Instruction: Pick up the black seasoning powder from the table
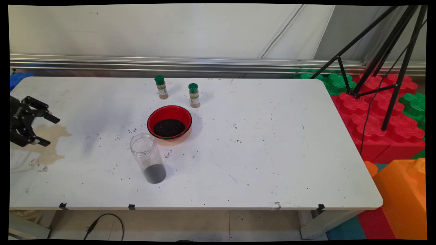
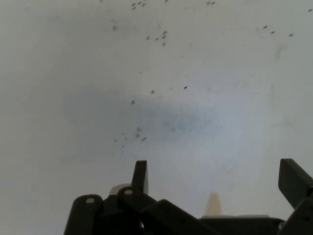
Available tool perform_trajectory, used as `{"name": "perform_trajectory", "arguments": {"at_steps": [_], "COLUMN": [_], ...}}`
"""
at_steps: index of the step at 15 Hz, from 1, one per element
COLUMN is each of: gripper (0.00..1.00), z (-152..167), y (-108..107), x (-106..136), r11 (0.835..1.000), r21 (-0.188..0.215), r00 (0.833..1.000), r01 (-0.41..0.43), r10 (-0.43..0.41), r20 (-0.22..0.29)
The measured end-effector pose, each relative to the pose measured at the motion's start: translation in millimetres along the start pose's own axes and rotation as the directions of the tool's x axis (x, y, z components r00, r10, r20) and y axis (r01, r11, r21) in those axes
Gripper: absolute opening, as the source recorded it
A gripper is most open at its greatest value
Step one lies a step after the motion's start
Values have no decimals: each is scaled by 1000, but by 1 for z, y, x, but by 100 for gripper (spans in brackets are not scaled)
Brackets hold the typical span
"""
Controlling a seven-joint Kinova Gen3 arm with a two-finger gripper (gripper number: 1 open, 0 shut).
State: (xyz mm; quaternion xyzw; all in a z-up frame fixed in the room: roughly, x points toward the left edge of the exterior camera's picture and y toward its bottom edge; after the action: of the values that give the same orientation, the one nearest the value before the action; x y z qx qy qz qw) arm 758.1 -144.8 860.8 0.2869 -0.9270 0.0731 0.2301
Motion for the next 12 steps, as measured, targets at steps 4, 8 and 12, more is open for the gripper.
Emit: {"name": "perform_trajectory", "arguments": {"at_steps": [4,8,12], "gripper": [100,100,100], "z": [10,23,39], "y": [9,18,25], "x": [9,20,34], "r11": [998,992,983], "r21": [-45,-86,-124], "r00": [998,992,978], "r01": [-44,-87,-133], "r10": [42,78,110], "r20": [-44,-104,-175]}}
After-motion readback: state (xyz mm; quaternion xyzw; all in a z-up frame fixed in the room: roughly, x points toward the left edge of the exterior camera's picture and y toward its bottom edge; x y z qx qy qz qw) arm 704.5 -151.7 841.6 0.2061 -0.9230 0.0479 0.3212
